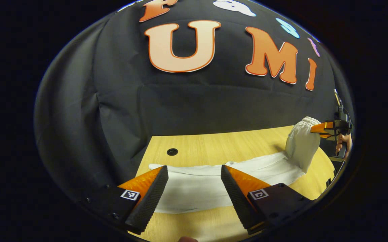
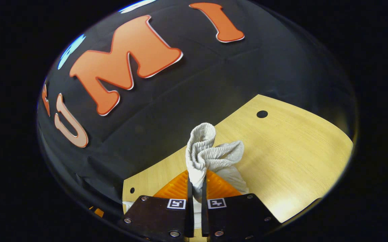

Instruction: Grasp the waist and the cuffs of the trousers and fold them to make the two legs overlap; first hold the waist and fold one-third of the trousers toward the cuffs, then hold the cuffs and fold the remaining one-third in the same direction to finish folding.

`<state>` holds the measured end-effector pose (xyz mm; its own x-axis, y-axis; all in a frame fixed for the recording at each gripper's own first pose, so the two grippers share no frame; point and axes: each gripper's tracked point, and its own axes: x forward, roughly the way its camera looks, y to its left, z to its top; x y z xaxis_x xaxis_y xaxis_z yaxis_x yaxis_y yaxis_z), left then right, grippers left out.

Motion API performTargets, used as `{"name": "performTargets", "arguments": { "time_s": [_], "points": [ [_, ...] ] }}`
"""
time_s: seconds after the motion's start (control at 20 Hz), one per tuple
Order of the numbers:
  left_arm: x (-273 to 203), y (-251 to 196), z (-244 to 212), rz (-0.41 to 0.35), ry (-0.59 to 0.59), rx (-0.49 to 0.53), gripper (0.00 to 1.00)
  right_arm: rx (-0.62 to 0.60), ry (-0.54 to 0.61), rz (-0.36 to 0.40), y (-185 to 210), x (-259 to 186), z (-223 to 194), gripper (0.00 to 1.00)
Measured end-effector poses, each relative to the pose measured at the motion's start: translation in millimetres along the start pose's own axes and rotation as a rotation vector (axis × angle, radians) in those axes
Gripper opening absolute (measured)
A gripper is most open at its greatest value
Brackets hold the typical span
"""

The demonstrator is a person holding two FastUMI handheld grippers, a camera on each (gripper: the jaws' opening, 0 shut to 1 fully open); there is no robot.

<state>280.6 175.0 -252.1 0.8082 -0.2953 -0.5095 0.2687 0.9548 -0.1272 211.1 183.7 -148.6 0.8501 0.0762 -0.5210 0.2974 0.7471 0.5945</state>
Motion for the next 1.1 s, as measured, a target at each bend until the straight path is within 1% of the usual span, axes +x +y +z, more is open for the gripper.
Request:
{"name": "performTargets", "arguments": {
  "time_s": [0.2, 0.35, 0.45, 0.55, 0.65, 0.75, 0.8, 0.85, 0.9, 0.95, 1.0, 1.05, 1.1],
  "points": [
    [4.4, 18.5, -11.5, 0.005, 0.005, -0.034, 1.0, -0.031, 0.022, 0.029, 42.5, 5.5, -29.9, 0.09],
    [4.7, 31.4, -17.0, 0.011, 0.004, -0.042, 1.0, -0.069, 0.058, 0.049, 61.9, 8.6, -53.6, 0.09],
    [5.8, 35.4, -22.7, 0.01, 0.006, -0.047, 1.0, -0.138, 0.082, 0.086, 81.2, 6.6, -73.5, 0.09],
    [5.1, 39.5, -27.6, 0.005, 0.006, -0.05, 1.0, -0.2, 0.108, 0.09, 93.1, 11.6, -94.9, 0.11],
    [4.6, 45.2, -32.1, 0.007, 0.013, -0.058, 1.0, -0.224, 0.153, 0.109, 104.3, 15.4, -115.0, 0.14],
    [8.3, 50.5, -42.4, 0.007, 0.032, -0.079, 1.0, -0.242, 0.197, 0.125, 111.6, 12.7, -133.3, 0.23],
    [9.0, 53.5, -49.5, 0.008, 0.052, -0.096, 1.0, -0.251, 0.206, 0.139, 115.3, 13.3, -139.2, 0.35],
    [9.0, 55.2, -55.9, 0.009, 0.069, -0.116, 1.0, -0.259, 0.207, 0.153, 120.2, 9.8, -143.7, 0.43],
    [11.6, 56.1, -63.6, 0.01, 0.089, -0.141, 1.0, -0.278, 0.205, 0.152, 120.8, 12.2, -147.2, 0.41],
    [13.0, 56.6, -69.8, 0.011, 0.111, -0.166, 1.0, -0.305, 0.21, 0.144, 116.1, 13.8, -149.0, 0.56],
    [13.5, 55.3, -75.1, 0.013, 0.135, -0.193, 1.0, -0.322, 0.212, 0.134, 113.3, 12.9, -149.0, 0.62],
    [14.1, 53.8, -80.7, 0.011, 0.159, -0.221, 0.99, -0.335, 0.213, 0.131, 111.9, 11.6, -148.0, 0.64],
    [15.9, 52.5, -88.6, 0.009, 0.182, -0.249, 0.99, -0.345, 0.21, 0.126, 109.2, 11.7, -145.8, 0.7]
  ]
}}
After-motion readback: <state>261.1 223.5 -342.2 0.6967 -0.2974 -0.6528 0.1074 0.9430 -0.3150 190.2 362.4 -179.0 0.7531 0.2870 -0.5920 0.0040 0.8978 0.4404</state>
